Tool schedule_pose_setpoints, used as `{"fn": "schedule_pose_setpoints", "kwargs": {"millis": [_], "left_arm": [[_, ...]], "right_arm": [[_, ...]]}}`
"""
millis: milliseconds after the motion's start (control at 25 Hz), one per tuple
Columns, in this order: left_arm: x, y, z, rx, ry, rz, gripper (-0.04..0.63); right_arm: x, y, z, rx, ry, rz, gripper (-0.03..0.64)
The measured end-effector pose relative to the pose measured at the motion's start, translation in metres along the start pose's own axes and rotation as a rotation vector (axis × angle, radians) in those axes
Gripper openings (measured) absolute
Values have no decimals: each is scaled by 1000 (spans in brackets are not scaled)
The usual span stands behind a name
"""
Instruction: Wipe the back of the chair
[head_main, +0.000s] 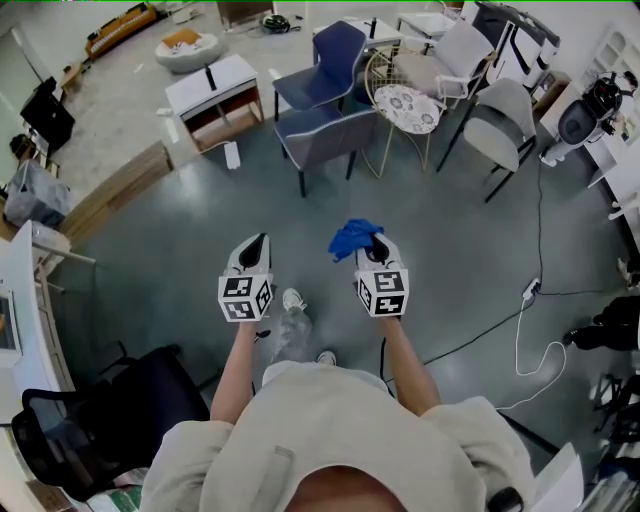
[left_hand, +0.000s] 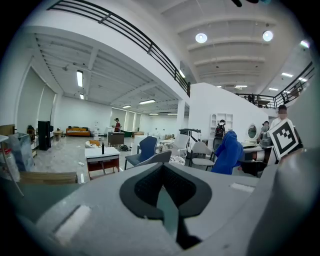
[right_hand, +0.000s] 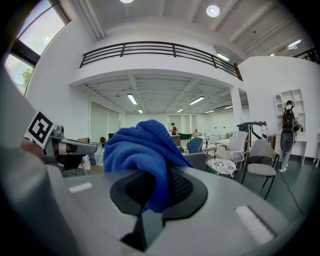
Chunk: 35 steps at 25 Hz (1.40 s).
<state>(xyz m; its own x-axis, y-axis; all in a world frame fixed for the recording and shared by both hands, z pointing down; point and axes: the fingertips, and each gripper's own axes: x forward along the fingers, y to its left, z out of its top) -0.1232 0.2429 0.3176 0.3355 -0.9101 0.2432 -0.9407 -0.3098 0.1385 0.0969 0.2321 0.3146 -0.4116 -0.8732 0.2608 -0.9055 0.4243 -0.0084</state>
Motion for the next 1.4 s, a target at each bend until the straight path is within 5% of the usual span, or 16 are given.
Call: {"fn": "schedule_pose_setpoints", "kwargs": {"millis": [400,1000,1400], "left_arm": [[105,25,19,-10,6,-74,5],[272,121,101,-19,-44,-131,5],[338,153,110,-2,-23,-161,5]], "right_arm": [[89,-25,21,-10,10,-18,41],[274,-70,105,-59,-12,-63,43],[345,-91,114,-52,-4,-83,43]]}}
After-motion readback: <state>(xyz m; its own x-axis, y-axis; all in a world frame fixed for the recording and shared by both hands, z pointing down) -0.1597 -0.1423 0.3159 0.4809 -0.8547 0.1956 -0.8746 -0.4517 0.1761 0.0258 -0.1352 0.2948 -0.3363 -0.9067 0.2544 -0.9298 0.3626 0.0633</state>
